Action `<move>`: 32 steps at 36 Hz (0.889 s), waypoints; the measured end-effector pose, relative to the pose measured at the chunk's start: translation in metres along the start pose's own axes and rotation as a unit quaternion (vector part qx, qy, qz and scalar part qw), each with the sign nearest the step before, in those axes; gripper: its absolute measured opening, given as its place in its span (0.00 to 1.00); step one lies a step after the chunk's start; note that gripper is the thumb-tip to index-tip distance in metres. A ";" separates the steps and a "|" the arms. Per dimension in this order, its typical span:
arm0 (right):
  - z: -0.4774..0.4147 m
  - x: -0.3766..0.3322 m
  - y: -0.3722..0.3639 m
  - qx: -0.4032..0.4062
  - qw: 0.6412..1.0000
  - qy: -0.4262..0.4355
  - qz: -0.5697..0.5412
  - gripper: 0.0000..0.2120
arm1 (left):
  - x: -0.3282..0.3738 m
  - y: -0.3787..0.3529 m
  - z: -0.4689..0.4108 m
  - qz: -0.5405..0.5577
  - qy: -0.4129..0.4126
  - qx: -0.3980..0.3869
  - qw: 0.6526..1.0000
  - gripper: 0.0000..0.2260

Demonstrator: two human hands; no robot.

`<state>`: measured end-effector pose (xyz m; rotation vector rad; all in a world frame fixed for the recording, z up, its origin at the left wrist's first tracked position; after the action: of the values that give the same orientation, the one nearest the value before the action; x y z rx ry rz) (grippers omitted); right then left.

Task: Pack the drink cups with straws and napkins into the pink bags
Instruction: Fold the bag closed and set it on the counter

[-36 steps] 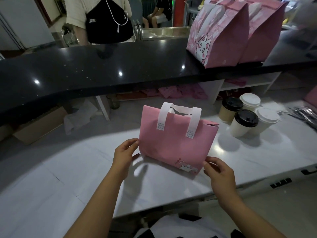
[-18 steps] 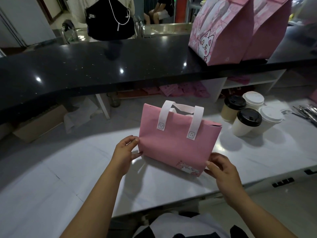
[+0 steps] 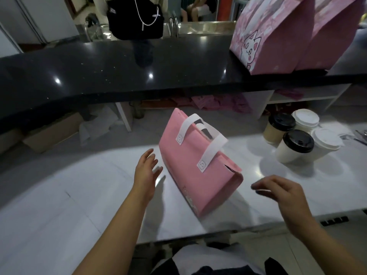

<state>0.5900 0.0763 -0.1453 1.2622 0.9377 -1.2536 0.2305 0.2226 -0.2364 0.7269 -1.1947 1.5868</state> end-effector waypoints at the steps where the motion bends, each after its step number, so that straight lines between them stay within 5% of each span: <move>1: -0.009 0.002 0.009 0.016 1.000 -0.005 -0.006 0.12 | -0.006 -0.003 0.006 -0.011 0.009 0.000 1.000 0.10; 8: -0.078 0.028 -0.027 -0.113 0.986 -0.119 0.038 0.09 | -0.059 -0.028 0.052 -0.017 0.061 -0.014 0.998 0.14; 15: -0.100 0.038 -0.078 -0.217 0.960 -0.177 0.026 0.16 | -0.074 -0.060 0.071 -0.009 0.057 -0.039 0.998 0.30; 25: -0.099 0.075 -0.089 -0.241 0.940 -0.234 -0.066 0.20 | -0.083 -0.061 0.081 0.018 0.094 0.052 0.994 0.24; 32: -0.087 0.071 -0.103 -0.251 0.935 -0.208 -0.137 0.22 | -0.075 -0.074 0.077 0.049 0.084 0.045 0.994 0.16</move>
<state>0.5101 0.1635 -0.2419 0.4507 1.0525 -1.3144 0.3179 0.1266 -0.2507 0.5870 -1.0545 1.7562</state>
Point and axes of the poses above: each hand's wrist, its own z-axis away from the middle knuckle, its own y-axis out of the back of the hand, x = y × z, the point moved 10 cm from there along -z, towards the middle knuckle, and after that the axes turned 13 degrees about -x, right-handed, at the moved point
